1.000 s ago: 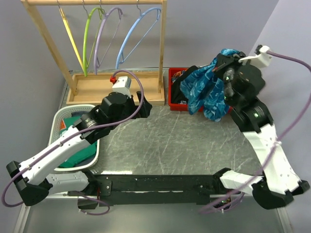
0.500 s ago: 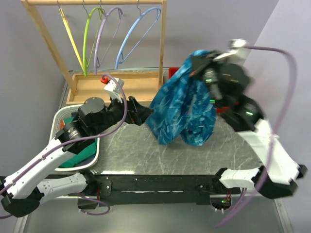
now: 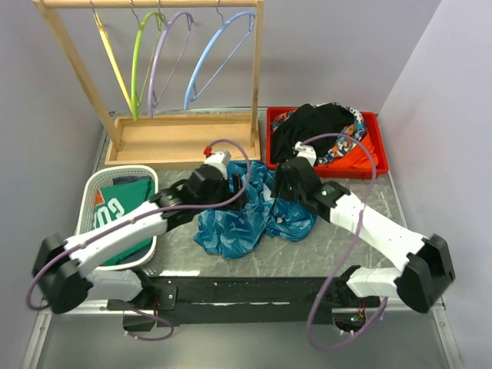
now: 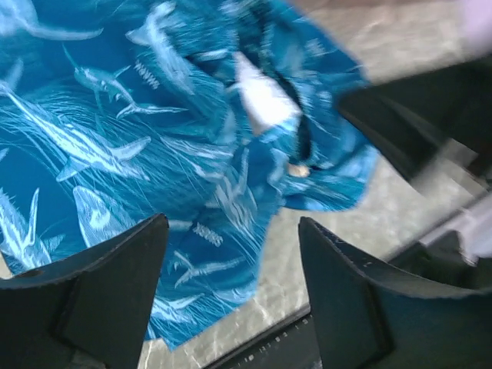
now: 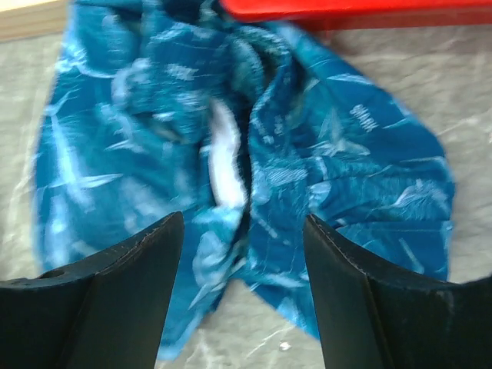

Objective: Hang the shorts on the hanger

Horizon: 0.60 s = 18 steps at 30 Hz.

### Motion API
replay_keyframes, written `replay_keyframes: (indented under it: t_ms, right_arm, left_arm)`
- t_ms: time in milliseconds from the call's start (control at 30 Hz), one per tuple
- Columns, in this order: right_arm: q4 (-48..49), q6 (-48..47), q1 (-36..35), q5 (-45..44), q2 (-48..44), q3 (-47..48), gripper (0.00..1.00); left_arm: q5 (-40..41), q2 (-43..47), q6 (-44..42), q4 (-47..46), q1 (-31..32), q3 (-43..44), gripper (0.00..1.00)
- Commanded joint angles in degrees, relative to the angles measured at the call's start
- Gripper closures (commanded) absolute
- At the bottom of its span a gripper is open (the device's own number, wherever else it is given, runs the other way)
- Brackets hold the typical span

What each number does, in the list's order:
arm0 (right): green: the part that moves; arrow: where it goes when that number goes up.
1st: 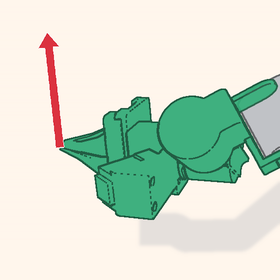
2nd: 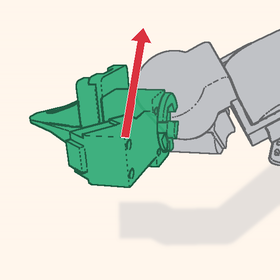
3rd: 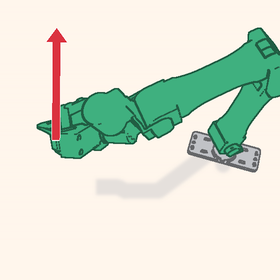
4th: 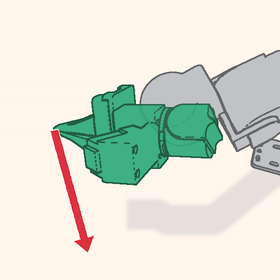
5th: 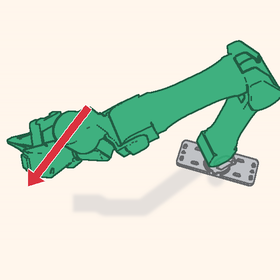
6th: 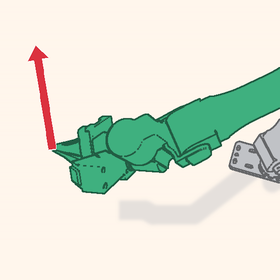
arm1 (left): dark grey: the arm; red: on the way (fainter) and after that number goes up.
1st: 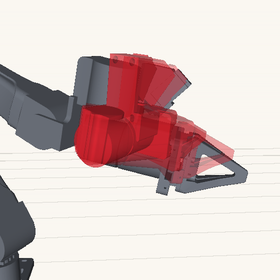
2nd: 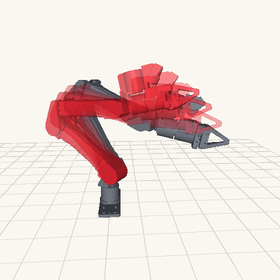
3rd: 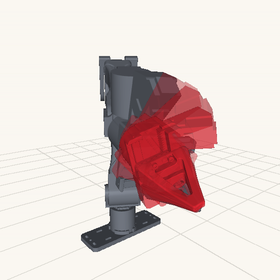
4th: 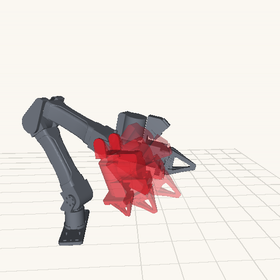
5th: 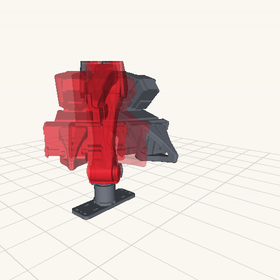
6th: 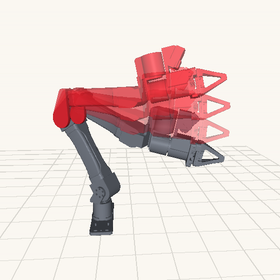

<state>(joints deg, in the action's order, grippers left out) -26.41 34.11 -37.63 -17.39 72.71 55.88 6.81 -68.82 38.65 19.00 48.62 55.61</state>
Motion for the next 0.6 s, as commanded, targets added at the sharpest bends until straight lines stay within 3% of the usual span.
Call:
replay_keyframes:
  t_ms: [0, 133, 233, 300, 433, 567]
  right_arm:
    - [8.30, 2.81, -1.48, -1.51, -4.07, -4.01, 0.29]
    - [14.19, 1.32, -1.40, -0.46, -1.87, -7.45, 0.31]
    - [15.95, 0.53, -1.31, -0.89, 2.25, -6.58, 0.31]
    - [15.87, 0.52, -1.31, -1.59, 4.81, -6.22, 0.31]
    - [13.68, 2.89, -0.96, -4.93, 6.31, -8.05, 0.39]
    - [14.63, 5.00, -0.78, -5.82, 1.75, -13.06, 0.44]
  left_arm:
    - [4.78, -6.40, 3.01, -3.98, 0.68, 5.28, 0.28]
    - [11.02, -15.01, 3.53, -1.87, 0.77, 12.57, 0.35]
    - [17.09, -24.22, 3.45, 0.76, 0.51, 19.34, 0.35]
    - [16.57, -27.76, 2.57, 1.56, -0.19, 24.35, 0.35]
    - [19.81, -38.55, 1.60, 5.94, -1.51, 34.71, 0.25]
    - [22.72, -45.34, 1.60, 10.52, -3.53, 44.30, 0.22]
